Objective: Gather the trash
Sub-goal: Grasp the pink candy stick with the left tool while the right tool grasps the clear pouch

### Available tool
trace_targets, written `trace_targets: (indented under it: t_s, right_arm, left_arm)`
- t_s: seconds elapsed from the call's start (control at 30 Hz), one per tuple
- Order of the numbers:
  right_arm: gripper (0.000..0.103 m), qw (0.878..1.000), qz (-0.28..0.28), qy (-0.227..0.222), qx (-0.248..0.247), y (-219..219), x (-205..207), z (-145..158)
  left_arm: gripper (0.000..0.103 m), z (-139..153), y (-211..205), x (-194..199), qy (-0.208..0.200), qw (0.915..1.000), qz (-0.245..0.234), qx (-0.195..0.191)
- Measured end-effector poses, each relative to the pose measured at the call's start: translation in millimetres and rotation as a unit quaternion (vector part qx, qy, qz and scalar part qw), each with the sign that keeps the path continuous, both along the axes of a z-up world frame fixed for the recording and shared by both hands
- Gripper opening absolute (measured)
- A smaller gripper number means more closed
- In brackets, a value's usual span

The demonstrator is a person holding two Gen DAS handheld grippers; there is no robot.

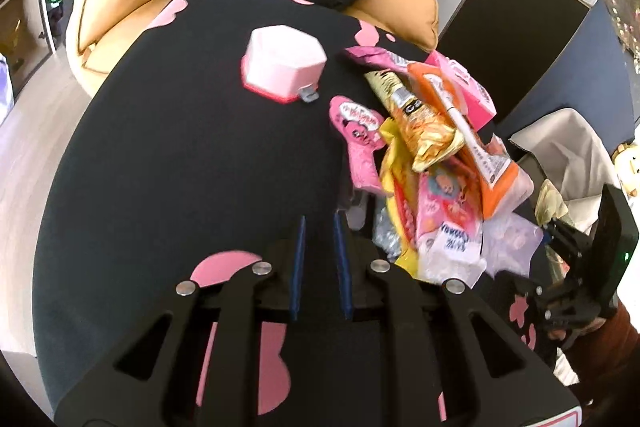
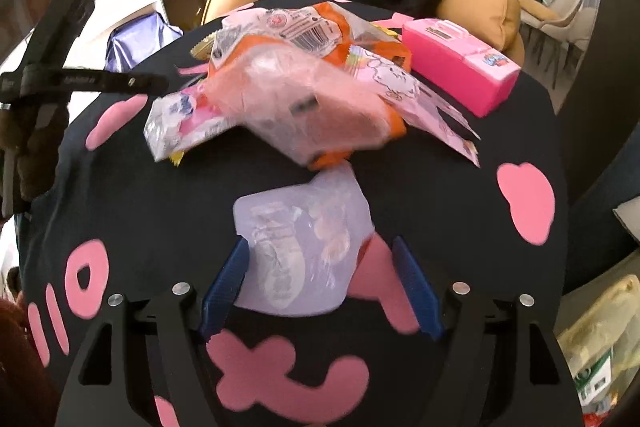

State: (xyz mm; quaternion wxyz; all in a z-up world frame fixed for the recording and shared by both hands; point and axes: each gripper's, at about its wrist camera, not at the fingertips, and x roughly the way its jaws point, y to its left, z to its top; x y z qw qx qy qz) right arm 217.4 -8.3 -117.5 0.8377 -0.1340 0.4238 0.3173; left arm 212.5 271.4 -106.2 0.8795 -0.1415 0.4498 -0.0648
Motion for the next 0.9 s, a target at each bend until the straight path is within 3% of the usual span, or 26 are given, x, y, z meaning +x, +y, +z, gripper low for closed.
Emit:
trace_targets:
  t_s: [0.1, 0.23, 0.4, 0.5, 0.77, 0.9]
  right_arm:
    - [0.071, 1.000, 0.001, -0.007, 0.001, 8.7, 5.8, -0.5]
    - [0.071, 1.000, 0.005, -0.006, -0.001, 13.7, 6.7, 0.1]
    - [0.071, 1.000, 0.025, 0.016, 0.009, 18.6, -0.1, 2.0]
    - [0.070, 1.000, 0.025, -0.003, -0.005, 25.0, -8.4, 0.3]
    - [0.019, 0.999, -0.012, -0.022, 0.028, 8.6, -9.8, 16.9]
    - [0.011, 0.999, -0.038, -0.015, 0.036, -8.9, -5.8, 21.1]
  left_arm:
    - [0.014, 0.1, 3.9, -2.9, -0.005, 0.9999, 0.005, -0.011]
    - [0.024, 4.9, 8.1, -3.1, -0.014, 0.9996, 0.012, -0.020]
    - [0.029, 6.1, 9.3, 0.6, -0.018, 0.9993, 0.018, -0.029]
    - [0.031, 4.7, 7.3, 1.5, -0.017, 0.9992, 0.019, -0.032]
    - [0.035, 10.3, 5.8, 0.9, -0.029, 0.9991, 0.017, -0.027]
    - [0.037, 11.2, 5.9, 4.1, -0.035, 0.9987, 0.018, -0.033]
